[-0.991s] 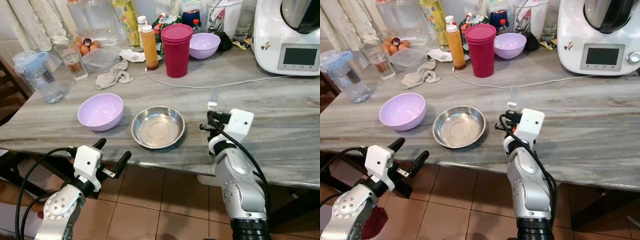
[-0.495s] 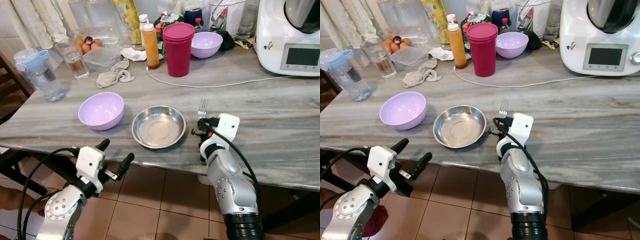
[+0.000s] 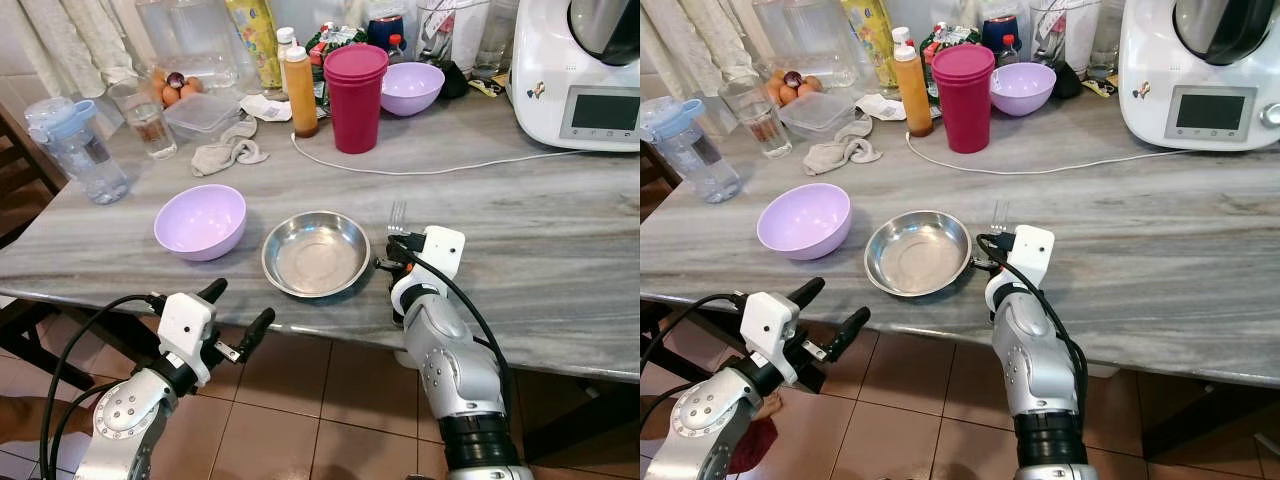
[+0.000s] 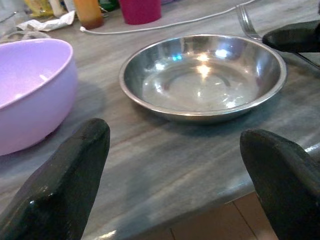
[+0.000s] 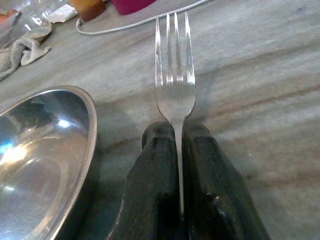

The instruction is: Setting the table

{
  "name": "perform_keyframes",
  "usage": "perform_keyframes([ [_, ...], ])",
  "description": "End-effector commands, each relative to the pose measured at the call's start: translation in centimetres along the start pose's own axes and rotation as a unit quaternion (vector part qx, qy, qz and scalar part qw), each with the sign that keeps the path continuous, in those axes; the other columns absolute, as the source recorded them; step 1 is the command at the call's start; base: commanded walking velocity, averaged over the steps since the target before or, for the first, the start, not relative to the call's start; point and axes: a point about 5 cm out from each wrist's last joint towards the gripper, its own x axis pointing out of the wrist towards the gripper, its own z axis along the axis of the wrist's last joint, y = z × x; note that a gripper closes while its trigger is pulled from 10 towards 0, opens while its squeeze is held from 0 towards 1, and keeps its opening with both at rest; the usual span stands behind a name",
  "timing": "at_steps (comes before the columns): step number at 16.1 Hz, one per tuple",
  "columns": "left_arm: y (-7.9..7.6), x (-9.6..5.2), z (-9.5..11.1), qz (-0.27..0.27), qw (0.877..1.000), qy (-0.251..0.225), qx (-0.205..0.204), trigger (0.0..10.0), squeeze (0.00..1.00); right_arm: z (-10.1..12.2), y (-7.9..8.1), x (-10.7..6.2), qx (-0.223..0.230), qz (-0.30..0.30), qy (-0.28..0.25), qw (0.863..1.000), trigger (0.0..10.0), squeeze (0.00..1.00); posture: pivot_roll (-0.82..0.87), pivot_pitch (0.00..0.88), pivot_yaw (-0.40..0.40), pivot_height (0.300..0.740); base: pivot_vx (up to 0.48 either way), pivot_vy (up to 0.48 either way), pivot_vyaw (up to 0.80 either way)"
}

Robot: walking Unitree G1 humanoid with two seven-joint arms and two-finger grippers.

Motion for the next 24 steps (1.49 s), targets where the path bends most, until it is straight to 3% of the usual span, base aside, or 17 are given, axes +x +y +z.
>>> perform_keyframes([
  [1, 0.2, -0.2, 0.3, -0.004, 1.0, 0.001, 0.011, 10.0, 0.0, -1.2, 0.6, 0.0, -0.003, 0.002, 0.028, 1.0, 10.0, 0.0, -0.14, 0.124, 0.125, 0.74, 0.0, 0.0, 0.0],
  [3, 0.1, -0.2, 0.3, -0.007, 1.0, 0.0, 0.011, 10.0, 0.0, -1.5, 0.6, 0.0, -0.005, 0.002, 0.034, 0.999, 10.0, 0.0, -0.14, 0.124, 0.124, 0.74, 0.0, 0.0, 0.0],
  [4, 0.0, -0.2, 0.3, -0.012, 1.0, -0.001, 0.007, 10.0, 0.0, -1.5, 0.6, 0.1, -0.006, 0.001, 0.035, 0.999, 10.0, 0.65, -0.14, 0.124, 0.123, 0.74, 0.0, 0.0, 0.0],
  [5, -0.2, -0.2, 0.3, -0.02, 1.0, -0.002, 0.003, 10.0, 0.0, -1.6, 0.5, 0.1, -0.008, -0.001, 0.037, 0.999, 10.0, 1.0, -0.14, 0.125, 0.122, 0.74, 0.0, 0.0, 0.0],
  [14, -0.5, 0.0, 0.1, -0.032, 0.999, -0.003, 0.002, 10.0, 0.0, -1.6, 0.2, 0.2, -0.017, -0.008, 0.038, 0.999, 10.0, 1.0, -0.15, 0.123, 0.115, 0.74, 0.0, 0.0, 0.0],
  [24, -0.3, 0.1, 0.0, -0.026, 1.0, -0.007, 0.005, 10.0, 0.0, 1.2, 0.6, 0.0, -0.063, 0.006, -0.049, 0.997, 10.0, 1.0, -0.15, 0.117, 0.116, 0.74, 0.0, 0.0, 0.0],
])
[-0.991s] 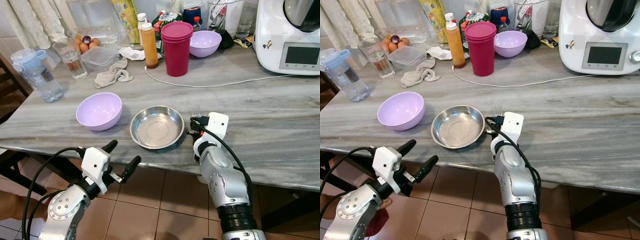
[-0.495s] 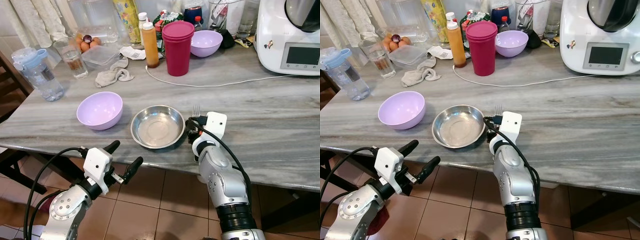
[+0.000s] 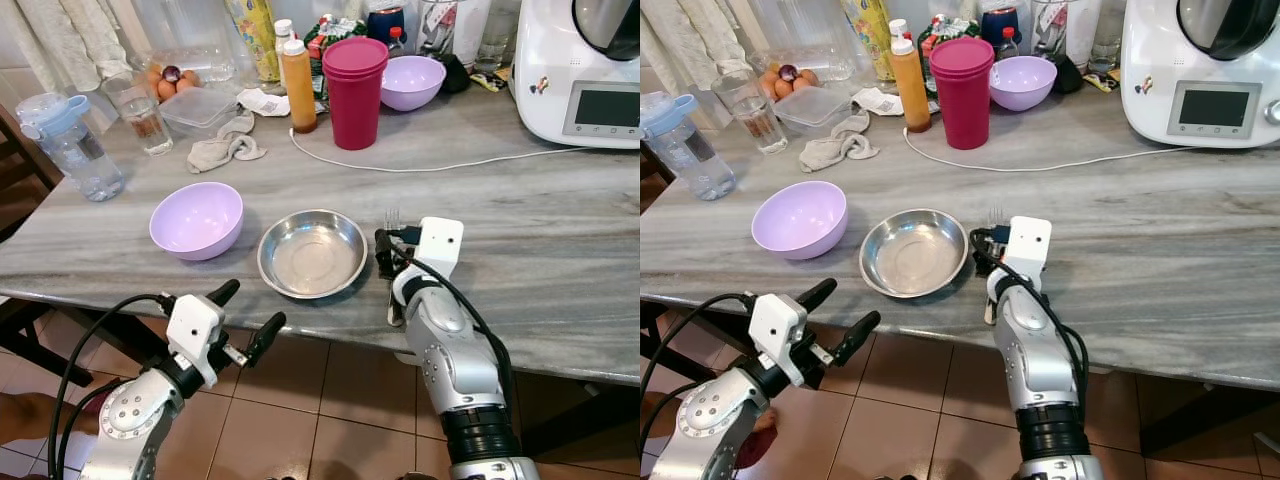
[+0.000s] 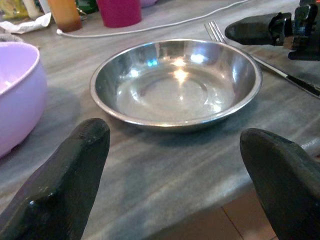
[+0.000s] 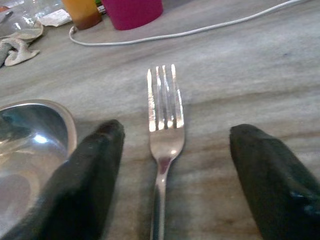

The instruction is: Setting the table

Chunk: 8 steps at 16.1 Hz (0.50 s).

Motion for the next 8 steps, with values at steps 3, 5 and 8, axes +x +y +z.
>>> perform_keyframes([
  [3, 0.3, -0.1, -0.2, 0.004, 1.0, 0.007, 0.007, 10.0, 0.0, 0.6, 0.3, -0.3, -0.013, 0.005, -0.025, 1.0, 10.0, 1.0, -0.15, 0.115, 0.117, 0.74, 0.0, 0.0, 0.0],
  [5, 0.3, 0.0, -0.1, 0.005, 1.0, 0.004, 0.008, 10.0, 0.0, 1.0, -0.1, -0.4, -0.029, 0.0, -0.042, 0.999, 10.0, 1.0, -0.15, 0.114, 0.118, 0.74, 0.0, 0.0, 0.0],
  [8, 0.6, 0.3, 0.5, 0.024, 1.0, -0.008, 0.016, 10.0, 0.0, 1.9, -0.9, -0.7, -0.059, -0.01, -0.079, 0.995, 10.0, 1.0, -0.15, 0.112, 0.115, 0.74, 0.0, 0.0, 0.0],
])
